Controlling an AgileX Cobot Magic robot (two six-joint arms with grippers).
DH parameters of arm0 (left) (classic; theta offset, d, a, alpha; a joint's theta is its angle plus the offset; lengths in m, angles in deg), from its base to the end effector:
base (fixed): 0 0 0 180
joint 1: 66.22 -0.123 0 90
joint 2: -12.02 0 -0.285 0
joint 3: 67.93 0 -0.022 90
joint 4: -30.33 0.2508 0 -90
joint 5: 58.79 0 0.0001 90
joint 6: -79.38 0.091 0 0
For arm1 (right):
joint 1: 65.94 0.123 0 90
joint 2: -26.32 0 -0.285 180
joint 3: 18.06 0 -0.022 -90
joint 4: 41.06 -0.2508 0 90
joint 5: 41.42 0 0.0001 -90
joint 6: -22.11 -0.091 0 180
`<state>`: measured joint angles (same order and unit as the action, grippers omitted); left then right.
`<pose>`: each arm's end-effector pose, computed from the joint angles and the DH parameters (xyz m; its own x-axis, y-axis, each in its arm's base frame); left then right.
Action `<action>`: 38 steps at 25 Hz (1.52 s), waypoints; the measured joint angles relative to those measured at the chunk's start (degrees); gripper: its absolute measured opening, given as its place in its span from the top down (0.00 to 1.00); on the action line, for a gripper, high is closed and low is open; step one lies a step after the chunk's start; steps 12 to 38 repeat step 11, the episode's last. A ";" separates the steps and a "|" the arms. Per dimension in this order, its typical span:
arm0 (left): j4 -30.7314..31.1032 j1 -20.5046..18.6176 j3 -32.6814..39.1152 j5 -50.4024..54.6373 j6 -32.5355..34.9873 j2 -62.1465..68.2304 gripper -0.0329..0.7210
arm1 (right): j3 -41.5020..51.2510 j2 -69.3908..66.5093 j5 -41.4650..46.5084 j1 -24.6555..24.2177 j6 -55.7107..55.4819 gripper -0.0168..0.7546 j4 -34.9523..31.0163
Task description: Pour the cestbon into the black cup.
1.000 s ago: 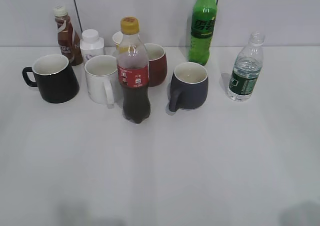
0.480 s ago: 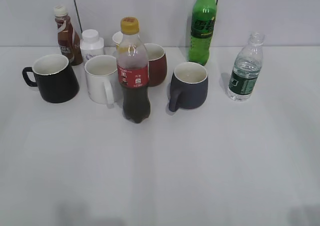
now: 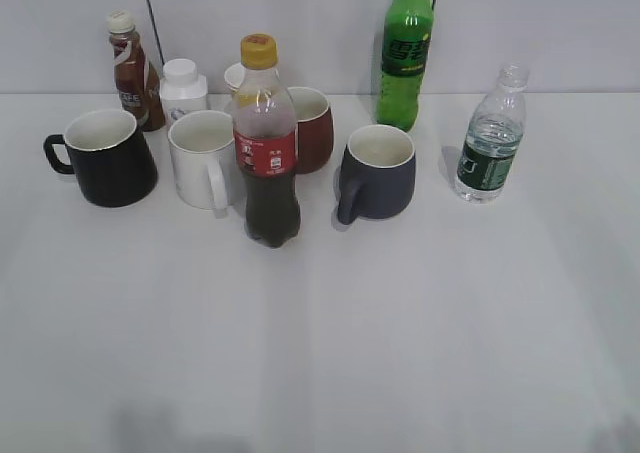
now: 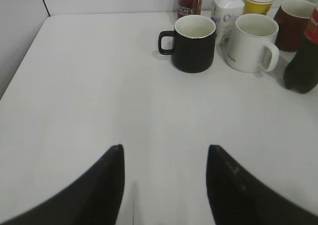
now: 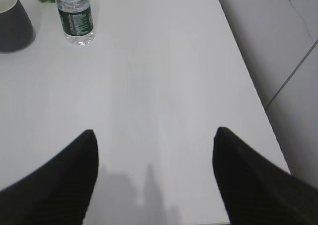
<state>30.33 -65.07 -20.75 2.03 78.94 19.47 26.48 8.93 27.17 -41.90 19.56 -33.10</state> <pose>-0.0087 0.0002 0.2839 -0.4298 0.0009 -0.9029 0.0168 0.9998 -0.0069 0.0118 -0.0076 0.2871 -0.5890 -0.2698 -0.7618 -0.3180 0.9439 -0.0884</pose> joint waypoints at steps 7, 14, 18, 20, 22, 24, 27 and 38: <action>0.00 0.00 0.00 0.00 0.00 0.00 0.43 | 0.00 0.00 0.00 0.00 0.00 0.17 0.00; 0.00 0.00 0.00 0.00 0.00 0.00 0.48 | 0.00 0.00 0.00 0.00 0.00 0.17 0.00; 0.00 0.00 0.00 0.00 0.00 0.00 0.48 | 0.00 0.00 0.00 0.00 0.00 0.17 0.00; 0.00 0.00 0.00 0.00 0.00 0.00 0.48 | 0.00 0.00 0.00 0.00 0.00 0.17 0.00; 0.00 0.00 0.00 0.00 0.00 0.00 0.48 | 0.00 0.00 0.00 0.00 0.00 0.17 0.00; 0.00 0.00 0.00 0.00 0.00 0.00 0.48 | 0.00 0.00 0.00 0.00 0.00 0.17 0.00; 0.00 0.00 0.00 0.00 0.00 0.00 0.48 | 0.00 0.00 0.00 0.00 0.00 0.17 0.00; 0.00 0.00 0.00 0.00 0.00 0.00 0.48 | 0.00 0.00 0.00 0.00 0.00 0.17 0.00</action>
